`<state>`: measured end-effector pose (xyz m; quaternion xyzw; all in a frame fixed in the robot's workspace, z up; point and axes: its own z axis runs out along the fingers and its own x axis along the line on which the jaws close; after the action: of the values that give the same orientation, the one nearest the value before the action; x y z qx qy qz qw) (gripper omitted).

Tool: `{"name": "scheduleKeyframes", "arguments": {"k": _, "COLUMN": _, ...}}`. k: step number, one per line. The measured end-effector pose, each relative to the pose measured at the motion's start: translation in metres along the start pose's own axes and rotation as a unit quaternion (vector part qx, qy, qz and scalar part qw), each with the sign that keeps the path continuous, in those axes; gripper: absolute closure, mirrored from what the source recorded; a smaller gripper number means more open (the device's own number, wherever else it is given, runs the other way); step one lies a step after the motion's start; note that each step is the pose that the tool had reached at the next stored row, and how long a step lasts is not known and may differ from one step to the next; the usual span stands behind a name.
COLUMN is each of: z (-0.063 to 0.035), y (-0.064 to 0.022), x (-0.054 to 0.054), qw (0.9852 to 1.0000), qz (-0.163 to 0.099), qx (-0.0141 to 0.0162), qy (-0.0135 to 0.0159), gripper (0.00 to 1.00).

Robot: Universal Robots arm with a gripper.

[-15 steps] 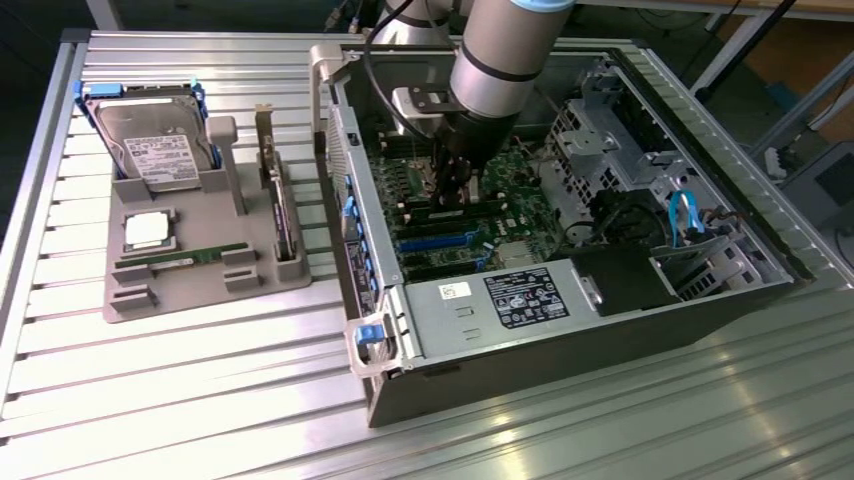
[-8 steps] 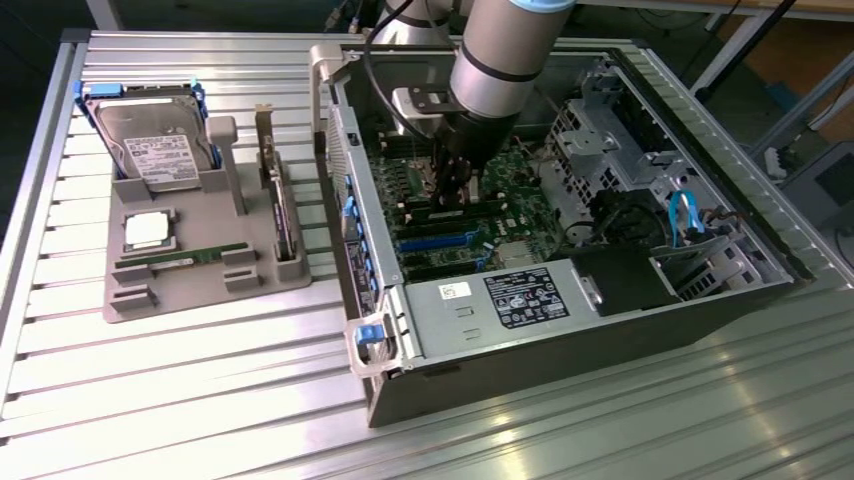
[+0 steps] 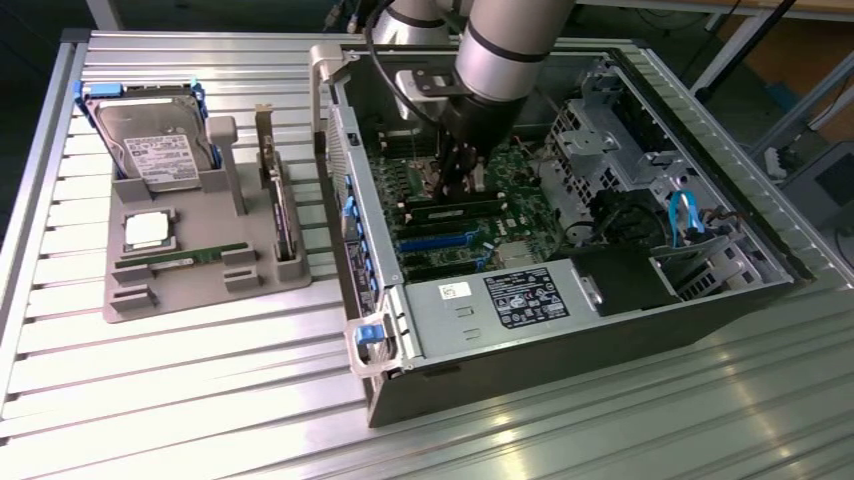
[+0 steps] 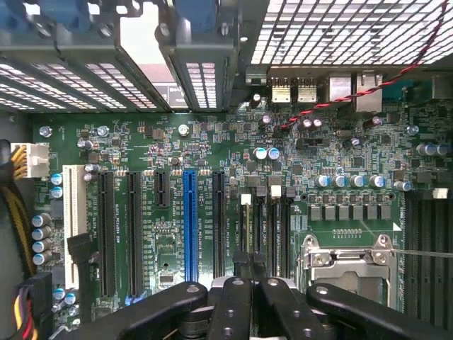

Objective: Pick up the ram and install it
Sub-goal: 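Press down the ram until it locks into place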

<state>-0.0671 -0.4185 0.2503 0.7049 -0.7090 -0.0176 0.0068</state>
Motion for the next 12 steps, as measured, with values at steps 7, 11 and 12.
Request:
{"name": "scheduleKeyframes", "arguments": {"k": 7, "z": -0.0250, "y": -0.0006, "x": 0.000, "qw": 1.0000, "qz": 0.000, "qx": -0.0001, "qy": 0.0005, "gripper": 0.90}}
{"name": "scheduleKeyframes", "arguments": {"k": 11, "z": -0.0429, "y": -0.0014, "x": -0.001, "qw": 1.0000, "qz": 0.000, "qx": -0.0004, "qy": 0.0012, "gripper": 0.90}}
{"name": "scheduleKeyframes", "arguments": {"k": 12, "z": -0.0494, "y": -0.0016, "x": -0.001, "qw": 1.0000, "qz": 0.000, "qx": -0.0006, "qy": 0.0018, "gripper": 0.90}}
